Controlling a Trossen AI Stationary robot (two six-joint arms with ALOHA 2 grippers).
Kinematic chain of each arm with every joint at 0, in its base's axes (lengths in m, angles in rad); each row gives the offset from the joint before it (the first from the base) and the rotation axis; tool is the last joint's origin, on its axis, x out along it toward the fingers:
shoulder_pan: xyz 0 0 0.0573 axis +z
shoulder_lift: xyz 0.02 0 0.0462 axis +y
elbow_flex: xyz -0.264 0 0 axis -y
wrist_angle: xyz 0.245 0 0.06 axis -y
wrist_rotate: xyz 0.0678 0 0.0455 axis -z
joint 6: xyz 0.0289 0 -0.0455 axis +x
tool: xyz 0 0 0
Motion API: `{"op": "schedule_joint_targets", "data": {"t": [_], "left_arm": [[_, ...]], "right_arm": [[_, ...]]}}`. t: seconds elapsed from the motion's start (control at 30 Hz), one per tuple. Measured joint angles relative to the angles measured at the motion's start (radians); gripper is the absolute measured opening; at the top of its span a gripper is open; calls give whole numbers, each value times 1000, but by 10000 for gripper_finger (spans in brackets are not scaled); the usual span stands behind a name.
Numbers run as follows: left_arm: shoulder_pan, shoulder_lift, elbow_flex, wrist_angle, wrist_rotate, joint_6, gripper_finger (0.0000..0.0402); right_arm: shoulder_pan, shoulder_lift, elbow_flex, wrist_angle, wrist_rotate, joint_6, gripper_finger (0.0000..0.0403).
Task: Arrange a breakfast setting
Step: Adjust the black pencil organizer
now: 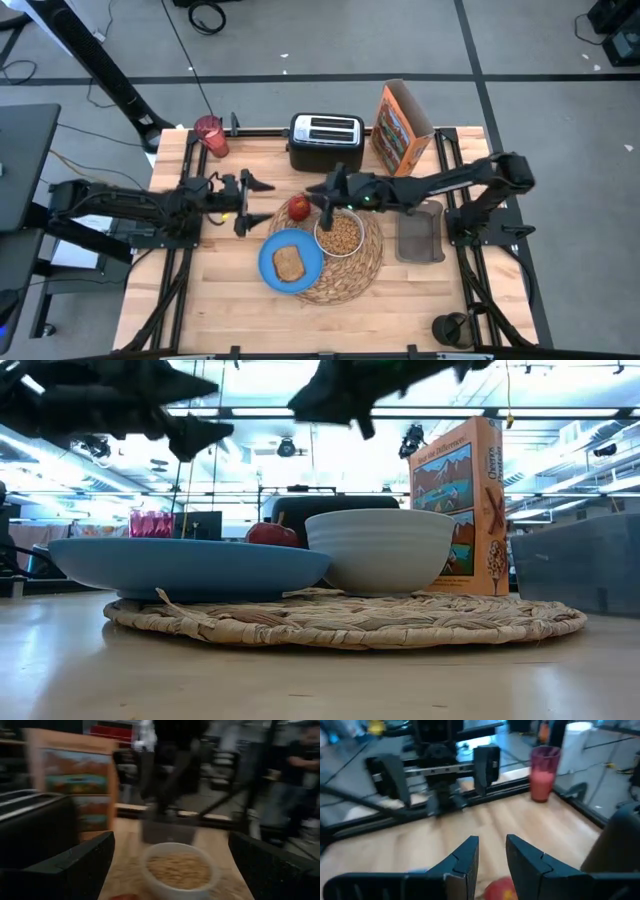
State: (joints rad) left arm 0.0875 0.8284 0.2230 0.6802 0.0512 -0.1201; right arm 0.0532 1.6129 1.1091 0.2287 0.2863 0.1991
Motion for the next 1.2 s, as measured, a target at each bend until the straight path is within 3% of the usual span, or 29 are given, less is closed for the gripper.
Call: {"op": "schedule_joint_targets", "data": {"t": [0.1,0.23,0.47,0.6,0.93,1.2], "left_arm": [[-77,0,0,38,-11,-2,396],[-190,11,32,48,-109,-57,396],[-345,100,242,-127,-241,-36,396],[-392,168,341,-142,-283,-84,396],[-499,287,514,-156,-355,-170,396],[-547,306,542,-168,-383,-243,396]], "right_arm": [[56,-70,0,-102,-9,7,107],[144,-165,0,-256,-11,63,107],[301,-290,0,-612,-96,221,107],[390,-348,0,-728,-185,335,106],[669,-417,34,-958,-414,816,106],[815,-414,101,-1321,-668,1197,113]]}}
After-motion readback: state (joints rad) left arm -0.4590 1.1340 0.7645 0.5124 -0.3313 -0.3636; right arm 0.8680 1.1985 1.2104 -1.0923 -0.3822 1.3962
